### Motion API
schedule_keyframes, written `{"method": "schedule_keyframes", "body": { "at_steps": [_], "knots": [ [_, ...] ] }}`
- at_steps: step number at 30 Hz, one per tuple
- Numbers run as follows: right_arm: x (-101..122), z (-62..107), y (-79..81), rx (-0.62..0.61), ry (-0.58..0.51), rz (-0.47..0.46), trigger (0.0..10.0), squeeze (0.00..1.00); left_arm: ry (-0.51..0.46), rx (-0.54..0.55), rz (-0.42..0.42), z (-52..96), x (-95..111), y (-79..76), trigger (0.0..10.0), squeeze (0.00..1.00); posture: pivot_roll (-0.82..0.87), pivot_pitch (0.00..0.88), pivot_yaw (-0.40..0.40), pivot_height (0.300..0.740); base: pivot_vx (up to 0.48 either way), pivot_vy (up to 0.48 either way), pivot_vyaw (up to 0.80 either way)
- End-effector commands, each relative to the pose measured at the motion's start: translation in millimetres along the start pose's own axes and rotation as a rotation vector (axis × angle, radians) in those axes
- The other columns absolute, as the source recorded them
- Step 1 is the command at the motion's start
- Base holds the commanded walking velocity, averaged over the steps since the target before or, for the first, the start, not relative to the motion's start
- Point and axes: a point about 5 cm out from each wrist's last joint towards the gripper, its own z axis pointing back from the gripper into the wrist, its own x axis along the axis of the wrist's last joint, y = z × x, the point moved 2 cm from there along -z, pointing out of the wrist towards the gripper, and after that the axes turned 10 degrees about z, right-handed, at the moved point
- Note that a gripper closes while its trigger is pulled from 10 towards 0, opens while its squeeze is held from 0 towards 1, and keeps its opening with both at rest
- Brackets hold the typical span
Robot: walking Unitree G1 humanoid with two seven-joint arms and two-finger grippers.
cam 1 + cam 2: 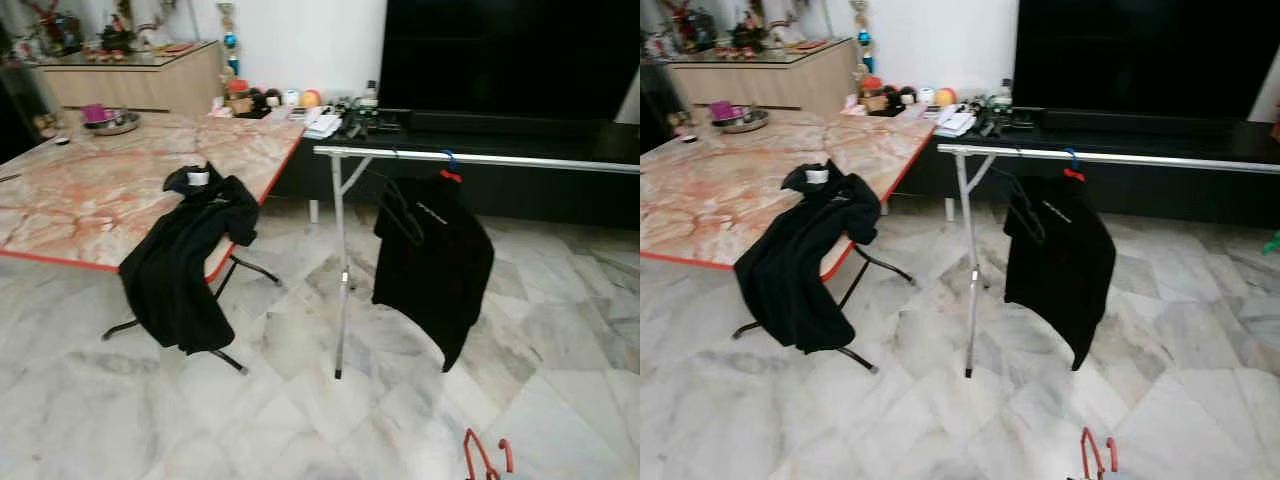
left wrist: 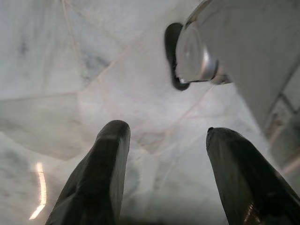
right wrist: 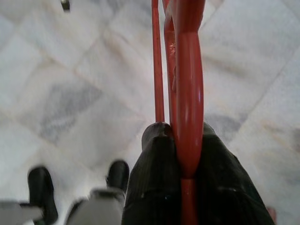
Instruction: Hang hanger
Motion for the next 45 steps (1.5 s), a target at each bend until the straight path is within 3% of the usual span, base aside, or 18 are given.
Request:
{"method": "schedule_keyframes", "body": {
  "at_steps": [1,12,19,26,45],
  "knots": [
    [8,-0.8,-3.7,-0.019,-0.036,-0.046,10.0,0.00,-0.050,0.006,0.019,-0.2,13,0.5,10.0,0.00,0.09,0.002,-0.025,0.740,0.289,0.000,0.00],
    [3,-0.1,-5.5,-0.032,-0.020,-0.075,10.0,0.00,-0.104,-0.001,-0.057,0.2,42,-0.4,10.0,0.00,0.08,0.011,-0.015,0.740,0.300,0.000,-0.11],
    [0,0.4,-7.7,-0.042,-0.013,-0.078,10.0,0.00,-0.088,-0.017,-0.061,-0.7,33,-3.7,10.0,0.00,0.09,0.010,-0.015,0.740,0.301,0.000,-0.69],
    [0,0.6,-5.7,-0.032,-0.019,-0.063,10.0,0.00,-0.052,-0.027,-0.063,-1.1,25,-3.8,10.0,0.00,0.09,0.010,-0.018,0.740,0.302,0.000,0.00],
    [2,0.3,-4.9,-0.033,-0.024,-0.068,10.0,0.00,-0.060,-0.047,-0.076,-0.9,27,-5.0,10.0,0.00,0.09,0.005,-0.018,0.740,0.304,0.000,0.00]
  ]
}}
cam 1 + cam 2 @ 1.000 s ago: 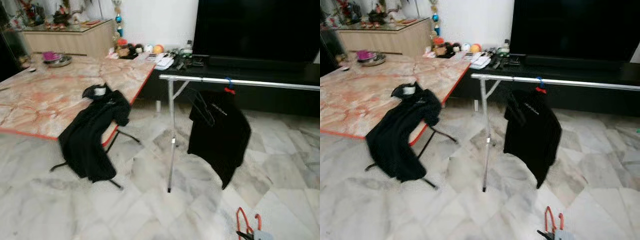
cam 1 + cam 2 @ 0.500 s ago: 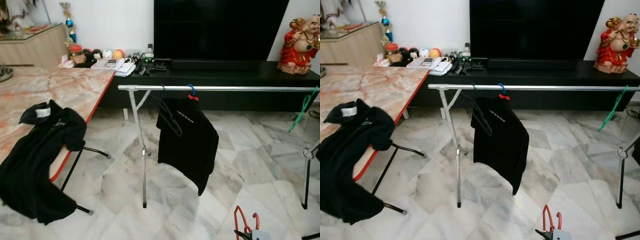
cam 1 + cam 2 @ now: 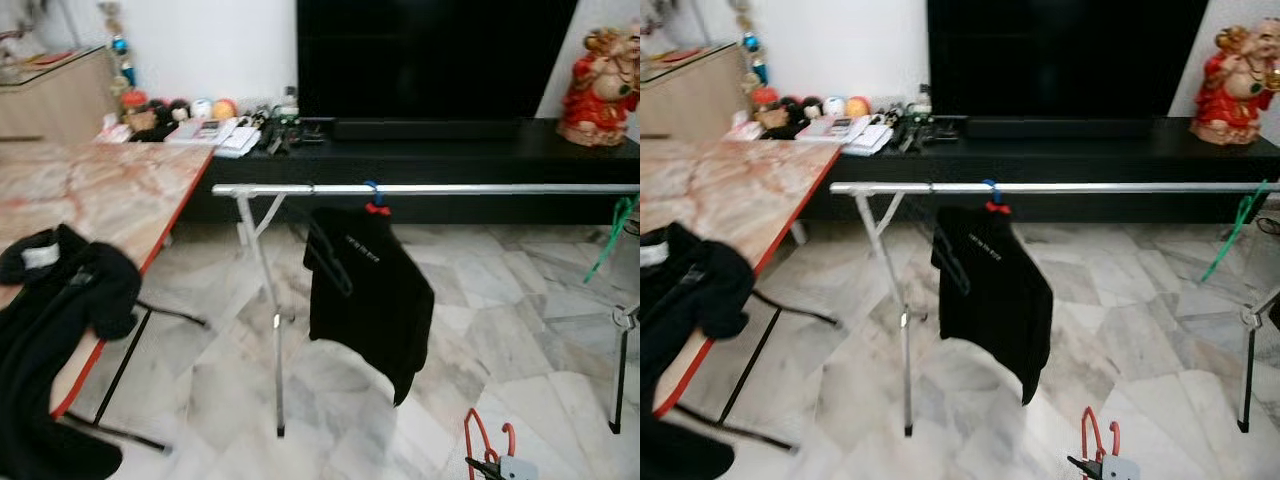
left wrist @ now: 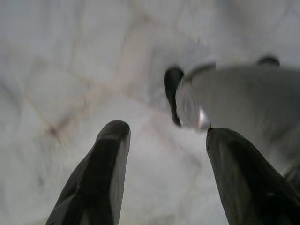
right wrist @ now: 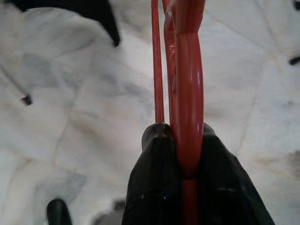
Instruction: Hang hanger
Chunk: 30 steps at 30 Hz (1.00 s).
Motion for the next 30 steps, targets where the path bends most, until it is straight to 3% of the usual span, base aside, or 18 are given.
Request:
{"method": "schedule_keyframes", "body": {
  "at_steps": [1,30],
  "knots": [
    [0.7,-0.1,-9.7,-0.030,0.001,-0.005,10.0,0.00,0.016,-0.021,-0.021,-1.2,-5.7,-7.1,10.0,0.00,0.09,0.004,-0.017,0.740,0.307,0.000,0.00],
    [-0.3,0.2,-11.5,-0.050,0.004,-0.001,10.0,0.00,0.028,-0.030,-0.026,-1.0,-8.9,-7.8,10.0,0.00,0.08,0.000,-0.016,0.740,0.312,0.000,0.00]
  ]
}}
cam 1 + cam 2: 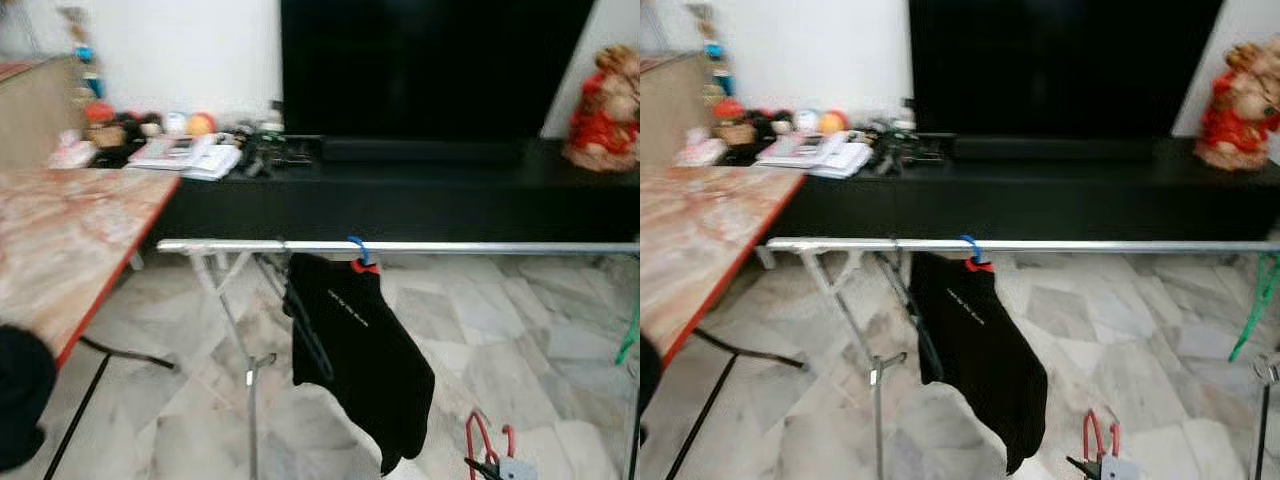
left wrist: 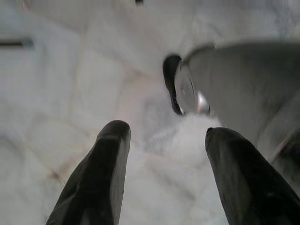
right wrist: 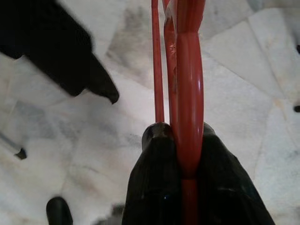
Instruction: Hang hanger
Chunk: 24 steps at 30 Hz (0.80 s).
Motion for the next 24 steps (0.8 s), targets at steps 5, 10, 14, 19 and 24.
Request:
{"method": "schedule_keyframes", "body": {
  "at_steps": [5,10,14,19,24],
  "knots": [
    [0,0.2,-11.3,-0.039,-0.005,-0.017,10.0,0.00,0.000,-0.012,-0.008,-0.9,-1,-4.4,10.0,0.00,0.08,0.000,-0.015,0.740,0.316,0.000,0.00],
    [1,-0.1,-11.2,-0.047,-0.007,-0.023,10.0,0.00,0.000,-0.013,-0.016,-0.8,-1,-4.2,10.0,0.00,0.08,0.000,-0.011,0.740,0.317,0.000,0.00],
    [3,-0.3,-11.8,-0.056,-0.014,-0.031,10.0,0.00,-0.010,-0.011,-0.033,-0.7,0,-3.8,10.0,0.00,0.08,0.000,-0.010,0.740,0.315,0.000,0.00],
    [8,-0.7,-15.5,-0.080,-0.039,-0.048,10.0,0.00,-0.024,0.001,-0.050,-0.5,1,-2.9,10.0,0.00,0.08,0.000,-0.011,0.740,0.000,0.000,0.00],
    [23,-1.9,-25.0,-0.129,-0.089,-0.091,10.0,0.00,-0.010,-0.008,-0.066,-0.6,-1,-3.7,10.0,0.00,0.08,0.000,-0.007,0.740,0.000,0.000,0.00]
  ]
}}
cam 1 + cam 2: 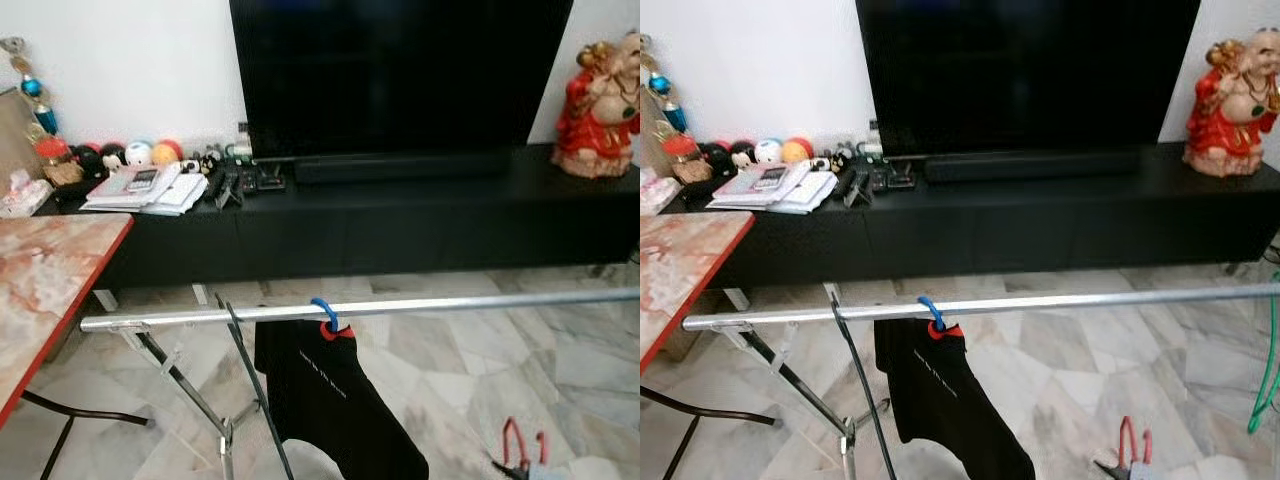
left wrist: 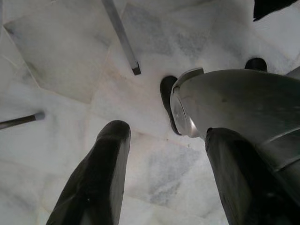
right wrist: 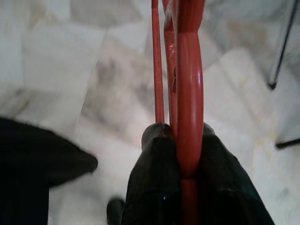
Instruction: Hang hanger
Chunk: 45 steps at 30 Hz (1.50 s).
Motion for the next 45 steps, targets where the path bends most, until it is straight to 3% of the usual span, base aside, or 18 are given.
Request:
{"method": "schedule_keyframes", "body": {
  "at_steps": [1,12,13,18,32,45],
  "knots": [
    [15,-2.1,-1.7,-0.031,-0.056,-0.057,10.0,0.00,0.046,0.003,-0.017,1.8,-14,2.7,10.0,0.00,0.08,0.000,-0.006,0.740,0.000,0.000,0.00],
    [89,-6.1,-12.9,-0.093,-0.299,-0.100,10.0,0.00,0.040,0.007,-0.018,1.8,-12,3.4,10.0,0.00,0.09,0.000,-0.011,0.740,0.000,0.000,0.00],
    [106,-4.3,-12.0,-0.106,-0.361,-0.099,10.0,0.00,0.037,0.008,-0.014,1.7,-12,3.2,10.0,0.00,0.09,0.000,-0.011,0.740,0.000,0.000,0.00],
    [125,0.1,-7.0,-0.129,-0.450,-0.097,10.0,0.00,0.038,0.008,-0.009,1.7,-12,3.0,10.0,0.00,0.10,0.000,-0.011,0.740,0.000,0.000,0.00],
    [145,6.3,-3.4,-0.175,-0.545,-0.072,10.0,0.00,0.038,0.010,-0.008,1.8,-13,3.5,10.0,0.00,0.10,0.000,-0.011,0.740,0.000,0.000,0.00],
    [162,10.1,3.5,-0.149,-0.616,0.034,10.0,0.00,0.040,0.011,-0.013,2.0,-13,4.5,10.0,0.00,0.10,0.000,-0.009,0.740,0.000,0.000,0.00]
  ]
}}
